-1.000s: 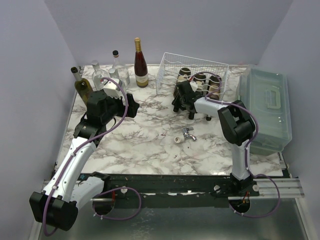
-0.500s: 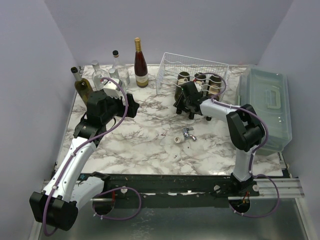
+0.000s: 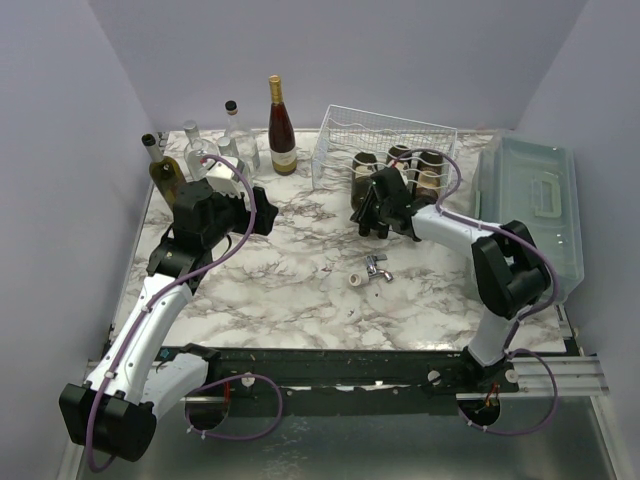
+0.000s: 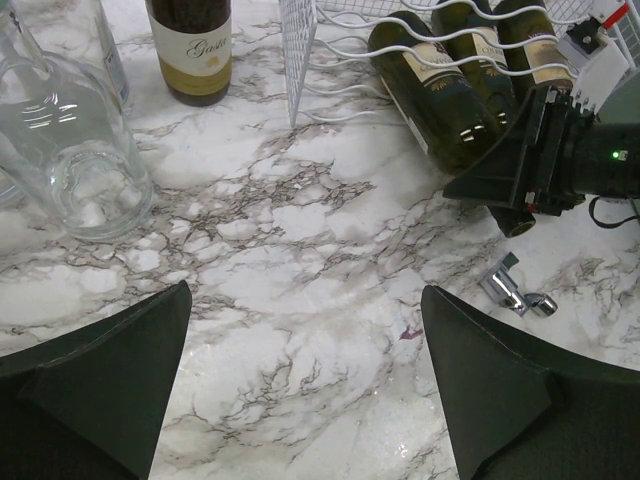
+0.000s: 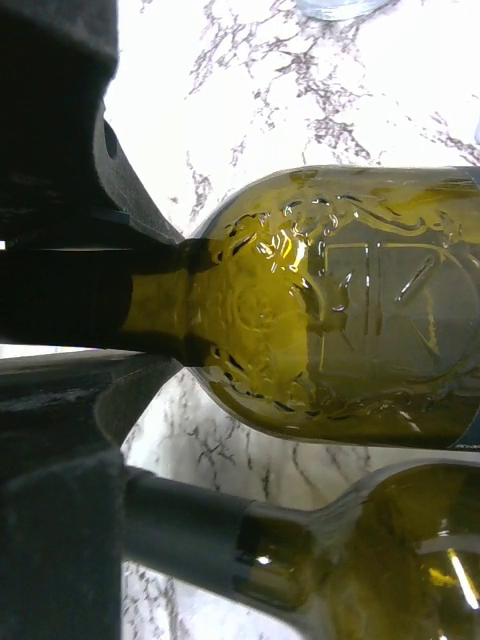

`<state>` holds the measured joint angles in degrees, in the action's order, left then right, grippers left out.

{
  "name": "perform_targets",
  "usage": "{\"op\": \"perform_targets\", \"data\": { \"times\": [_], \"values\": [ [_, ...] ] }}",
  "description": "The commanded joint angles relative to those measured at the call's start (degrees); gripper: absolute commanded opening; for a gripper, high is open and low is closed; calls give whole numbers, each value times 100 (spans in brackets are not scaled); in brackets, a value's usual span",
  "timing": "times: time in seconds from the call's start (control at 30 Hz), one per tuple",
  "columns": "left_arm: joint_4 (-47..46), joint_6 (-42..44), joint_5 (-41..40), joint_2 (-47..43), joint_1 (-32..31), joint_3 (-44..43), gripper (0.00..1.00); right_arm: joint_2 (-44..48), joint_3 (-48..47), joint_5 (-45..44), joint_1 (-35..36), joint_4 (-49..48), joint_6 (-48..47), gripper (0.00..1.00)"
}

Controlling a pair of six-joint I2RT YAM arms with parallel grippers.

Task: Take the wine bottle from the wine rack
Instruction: Pick up the wine bottle from the wine rack.

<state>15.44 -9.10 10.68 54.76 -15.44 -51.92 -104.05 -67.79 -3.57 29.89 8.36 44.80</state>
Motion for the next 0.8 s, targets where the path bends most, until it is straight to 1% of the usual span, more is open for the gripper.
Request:
{"op": "perform_targets", "data": {
  "times": [0.0,0.17,0.2,0.27,0.37,0.4,0.47,0.63,0.77],
  "values": [
    [-138,58,90,8,32,59,99,571,179,299,24,-287,-352,0],
    [-138,67,84,32,32,68,99,878,493,313,22,-414,-532,0],
    [-138,66,79,30,32,68,99,962,582,480,23,-511,-575,0],
    [-137,75,77,48,32,64,99,1156,817,690,19,-768,-658,0],
    [-138,75,72,60,32,70,99,1478,1368,1156,14,-1575,-984,0],
    [-138,73,75,68,32,76,99,1534,1431,1303,14,-1628,-1099,0],
    [-138,75,75,65,32,77,99,1553,1411,1518,11,-1557,-1317,0],
    [-137,84,80,70,32,77,99,1722,1563,1541,16,-1512,-1411,0],
    [-144,100,117,67,32,77,99,1873,1568,1872,16,-1437,-1722,0]
  ]
}}
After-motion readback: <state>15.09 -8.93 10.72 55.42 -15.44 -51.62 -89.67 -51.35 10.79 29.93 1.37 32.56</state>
